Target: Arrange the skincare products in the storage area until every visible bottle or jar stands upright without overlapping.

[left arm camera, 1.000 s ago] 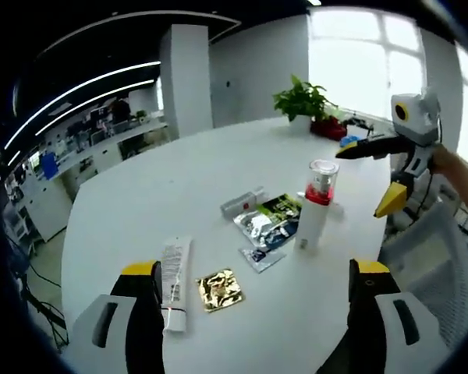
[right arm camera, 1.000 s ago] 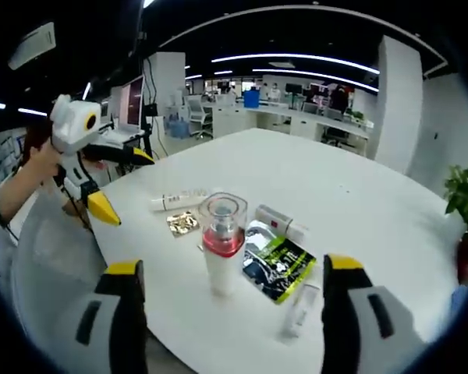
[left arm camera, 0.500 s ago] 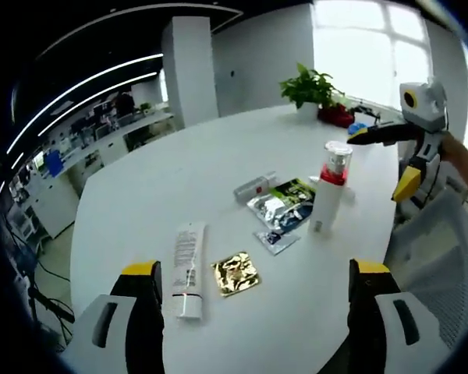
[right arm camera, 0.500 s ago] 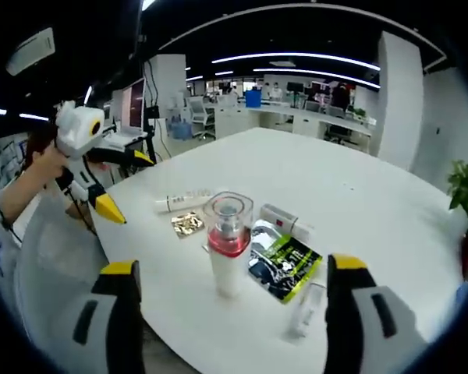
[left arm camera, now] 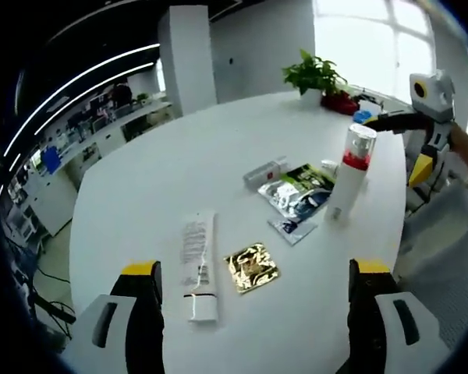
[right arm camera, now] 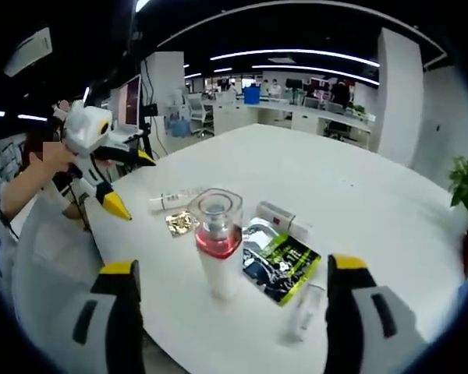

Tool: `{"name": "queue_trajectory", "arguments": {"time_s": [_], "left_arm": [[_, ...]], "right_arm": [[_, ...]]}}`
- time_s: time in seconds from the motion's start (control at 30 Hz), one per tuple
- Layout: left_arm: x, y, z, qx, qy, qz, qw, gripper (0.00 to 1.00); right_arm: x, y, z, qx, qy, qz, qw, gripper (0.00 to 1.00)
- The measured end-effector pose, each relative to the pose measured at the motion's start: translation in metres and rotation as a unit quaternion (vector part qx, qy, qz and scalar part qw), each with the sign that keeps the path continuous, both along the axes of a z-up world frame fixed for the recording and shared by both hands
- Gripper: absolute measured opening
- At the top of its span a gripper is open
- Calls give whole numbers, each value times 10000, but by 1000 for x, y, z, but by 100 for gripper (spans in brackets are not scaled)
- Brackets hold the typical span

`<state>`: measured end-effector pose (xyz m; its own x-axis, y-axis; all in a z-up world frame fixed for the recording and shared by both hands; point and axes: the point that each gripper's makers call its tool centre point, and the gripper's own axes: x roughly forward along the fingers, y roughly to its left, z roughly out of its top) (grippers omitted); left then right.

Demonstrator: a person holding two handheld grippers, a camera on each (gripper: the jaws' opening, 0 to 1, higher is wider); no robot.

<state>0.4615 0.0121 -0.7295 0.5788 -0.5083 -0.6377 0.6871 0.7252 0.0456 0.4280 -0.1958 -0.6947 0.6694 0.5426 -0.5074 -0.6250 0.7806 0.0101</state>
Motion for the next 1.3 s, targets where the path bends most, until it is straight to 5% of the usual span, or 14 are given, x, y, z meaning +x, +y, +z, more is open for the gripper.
{"name": "queue_trajectory", "arguments": {"time_s": [0.87,1.3], "left_arm": [[48,12,-35,565,459,-148,9972,97],[68,22,-53,784,778,-55,9939,82]], "right_arm": [[-1,4,2,6,148,55,9999,100],[-4,-1,-3,-89,214,2,9997,100]]}}
